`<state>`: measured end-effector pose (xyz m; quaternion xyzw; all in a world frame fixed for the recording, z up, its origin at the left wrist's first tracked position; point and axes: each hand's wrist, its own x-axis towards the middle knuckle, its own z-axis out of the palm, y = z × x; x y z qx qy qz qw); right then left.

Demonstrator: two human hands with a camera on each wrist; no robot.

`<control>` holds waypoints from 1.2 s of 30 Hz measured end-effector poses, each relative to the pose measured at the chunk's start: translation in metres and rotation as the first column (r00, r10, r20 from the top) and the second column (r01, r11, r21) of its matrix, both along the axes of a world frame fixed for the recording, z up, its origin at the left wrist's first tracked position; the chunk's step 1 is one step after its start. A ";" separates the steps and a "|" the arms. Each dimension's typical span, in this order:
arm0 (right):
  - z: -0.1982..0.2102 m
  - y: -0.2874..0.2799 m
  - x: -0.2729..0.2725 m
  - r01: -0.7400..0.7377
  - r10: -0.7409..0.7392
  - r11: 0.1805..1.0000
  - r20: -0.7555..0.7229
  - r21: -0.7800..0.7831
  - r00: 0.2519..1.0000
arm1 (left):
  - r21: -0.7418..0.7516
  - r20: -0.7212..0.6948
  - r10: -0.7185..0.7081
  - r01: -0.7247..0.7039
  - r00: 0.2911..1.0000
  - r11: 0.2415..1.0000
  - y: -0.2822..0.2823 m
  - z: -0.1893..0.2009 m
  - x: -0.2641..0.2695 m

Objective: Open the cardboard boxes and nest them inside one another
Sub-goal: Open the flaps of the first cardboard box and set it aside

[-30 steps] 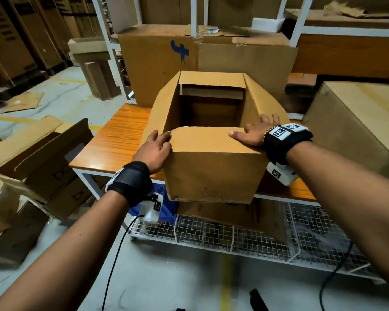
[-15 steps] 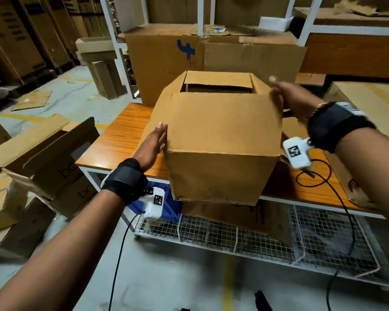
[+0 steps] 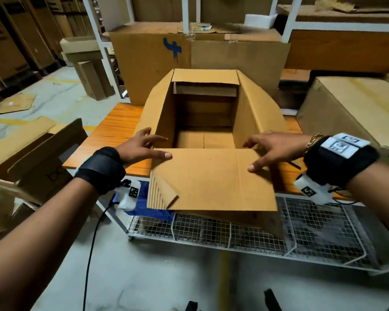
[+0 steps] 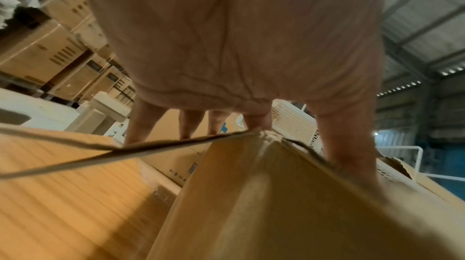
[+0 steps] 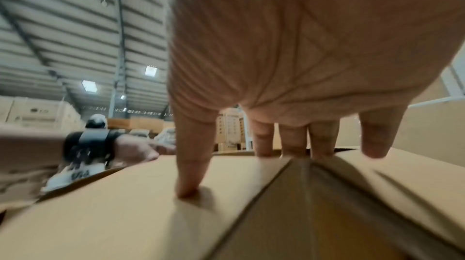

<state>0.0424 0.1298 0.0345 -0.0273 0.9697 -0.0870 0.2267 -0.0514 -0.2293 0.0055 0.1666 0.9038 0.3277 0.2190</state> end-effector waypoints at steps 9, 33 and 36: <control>-0.030 -0.014 -0.001 0.029 0.038 0.971 -0.270 0.239 0.962 | -0.386 -0.254 -0.092 -0.014 0.963 0.922 0.013 0.001 0.002; -0.041 -0.069 0.024 -0.162 -0.119 0.902 -0.592 -0.400 0.797 | -0.254 0.150 -0.280 0.310 0.948 0.916 0.157 0.055 0.036; -0.045 -0.054 0.016 -0.158 -0.159 0.893 -0.623 -0.422 0.766 | -0.143 0.166 -0.223 0.248 0.961 0.958 0.161 0.052 0.041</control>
